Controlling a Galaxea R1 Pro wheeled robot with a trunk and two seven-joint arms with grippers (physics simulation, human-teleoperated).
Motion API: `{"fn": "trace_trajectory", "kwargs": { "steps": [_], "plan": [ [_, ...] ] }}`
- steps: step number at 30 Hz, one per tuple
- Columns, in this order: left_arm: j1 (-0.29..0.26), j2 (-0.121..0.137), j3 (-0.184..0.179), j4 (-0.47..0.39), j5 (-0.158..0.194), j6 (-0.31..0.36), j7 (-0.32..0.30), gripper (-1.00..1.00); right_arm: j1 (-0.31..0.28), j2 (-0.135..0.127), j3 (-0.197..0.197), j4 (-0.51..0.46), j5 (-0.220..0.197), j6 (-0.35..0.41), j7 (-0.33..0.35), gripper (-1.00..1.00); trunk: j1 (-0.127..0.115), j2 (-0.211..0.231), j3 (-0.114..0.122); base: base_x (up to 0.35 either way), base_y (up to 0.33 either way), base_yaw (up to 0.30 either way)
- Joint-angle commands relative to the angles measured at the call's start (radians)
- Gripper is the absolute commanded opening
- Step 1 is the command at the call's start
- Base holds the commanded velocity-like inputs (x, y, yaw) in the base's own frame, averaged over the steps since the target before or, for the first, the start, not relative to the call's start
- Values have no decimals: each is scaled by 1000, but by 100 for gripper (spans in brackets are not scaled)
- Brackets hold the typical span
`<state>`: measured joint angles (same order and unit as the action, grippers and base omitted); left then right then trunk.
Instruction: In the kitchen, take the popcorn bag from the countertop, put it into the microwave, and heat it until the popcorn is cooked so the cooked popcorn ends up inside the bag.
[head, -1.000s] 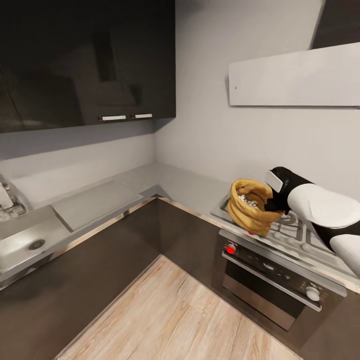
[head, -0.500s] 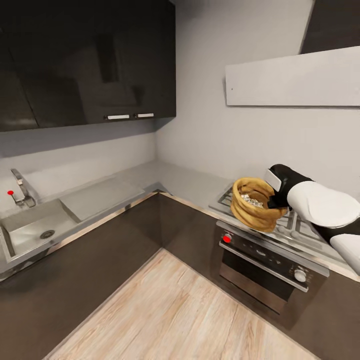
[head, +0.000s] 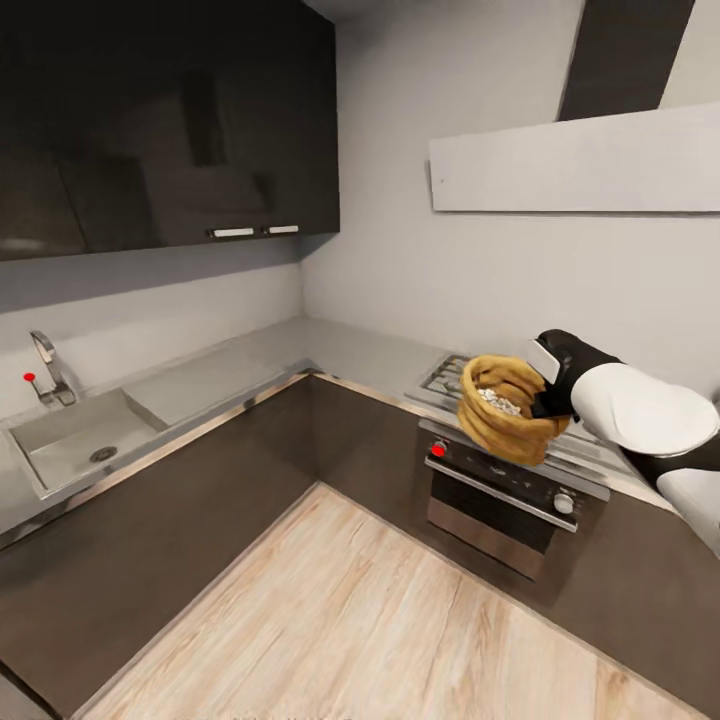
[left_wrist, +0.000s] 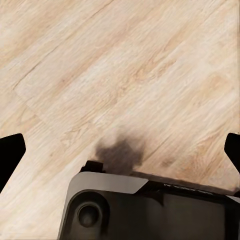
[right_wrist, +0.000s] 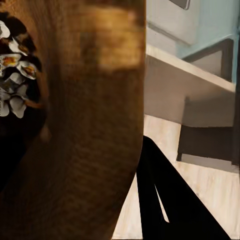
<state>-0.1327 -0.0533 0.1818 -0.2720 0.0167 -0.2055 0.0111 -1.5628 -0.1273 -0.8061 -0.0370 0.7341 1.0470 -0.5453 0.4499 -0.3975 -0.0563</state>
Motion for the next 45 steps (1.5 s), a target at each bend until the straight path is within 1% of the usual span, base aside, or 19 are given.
{"fn": "trace_trajectory", "kwargs": {
  "steps": [1, 2, 3, 4, 5, 7, 23, 24, 25, 27, 29, 30, 31, 33, 36, 39, 41, 43, 45],
  "plan": [
    [-1, -1, 1, 0, 2, -3, 1, 100, -1, 2, -13, 0, -5, 0, -10, -100, 0, -2, -2, -330, 94, -297],
    [-1, -1, 1, 0, 2, -3, 1, 100, -1, 4, -22, 0, -6, 0, -10, -100, 0, -2, -2, -330, 93, -298],
    [-1, -1, 1, 0, 2, -3, 1, 100, 1, 13, -44, -1, -6, 0, -10, -100, 0, -2, -2, -330, 93, -299],
    [-1, 0, 1, 0, 2, -3, 1, 100, 3, 31, -66, -2, -7, 0, -11, -100, 0, -2, -2, -330, 93, -299],
    [-1, 0, 2, 0, 2, -3, 1, 100, 5, 59, -92, -5, -7, 0, -11, -100, 0, -2, -2, -288, 59, -292],
    [-1, 0, 2, 0, 2, -4, 1, 100, 7, 77, -106, -8, -7, 0, -11, -100, 0, -2, -2, -118, 23, -135],
    [-1, 1, 1, 0, 0, -5, 1, 100, 12, 82, -110, -17, -5, 0, -17, -100, 0, -2, -2, -4, 1, -5],
    [3, 2, 1, 0, 0, -5, 1, 100, 13, 94, -112, -20, -8, 0, -65, -100, 0, -2, -2, 0, 0, 0],
    [4, 2, 1, 0, 0, -5, 1, 100, 13, 119, -132, -22, -9, 0, -112, -100, 0, -2, -2, 0, 0, 0],
    [8, 1, 1, 0, 0, -5, 1, 100, 15, 157, -213, -36, -9, 0, -198, -100, 0, -2, -2, 0, 0, 0],
    [10, 1, 2, 0, 0, -5, 1, 100, 17, 198, -350, -61, -9, 0, -360, -100, 0, -2, -2, 0, 0, 0],
    [11, 1, 2, 0, 0, -5, 1, 100, 18, 208, -396, -64, -9, 0, -415, -100, 0, -2, -2, 0, 0, 0],
    [11, 1, 2, 0, 0, -5, 1, 100, 19, 217, -462, -67, -8, 0, -485, -100, 0, -2, -2, 0, 0, 0],
    [11, 1, 2, 0, 1, -5, 1, 100, 19, 224, -547, -69, -7, 0, -575, -100, 0, -2, -2, 0, 0, 0],
    [11, 1, 2, -1, 0, -5, 1, 100, 20, 228, -605, -71, -8, 0, -665, -100, 0, -2, -2, 0, 0, 0],
    [11, 1, 1, 0, 1, -5, 1, 100, 20, 227, -644, -91, -8, 0, -706, -100, 0, -2, -2, 0, 0, 0],
    [11, 1, 1, -1, 1, -5, 1, 100, 19, 227, -674, -132, -8, -13, -793, -100, 0, -2, -2, 0, 0, 0],
    [11, 0, 1, -1, 0, -5, 1, 100, 18, 226, -713, -138, -7, -23, -815, -100, 0, -2, -2, 0, 0, 0],
    [11, 0, 1, -1, 0, -5, 1, 100, 12, 227, -724, -137, -5, -26, -837, -100, 0, -2, -2, 0, 0, 0]
  ]
}}
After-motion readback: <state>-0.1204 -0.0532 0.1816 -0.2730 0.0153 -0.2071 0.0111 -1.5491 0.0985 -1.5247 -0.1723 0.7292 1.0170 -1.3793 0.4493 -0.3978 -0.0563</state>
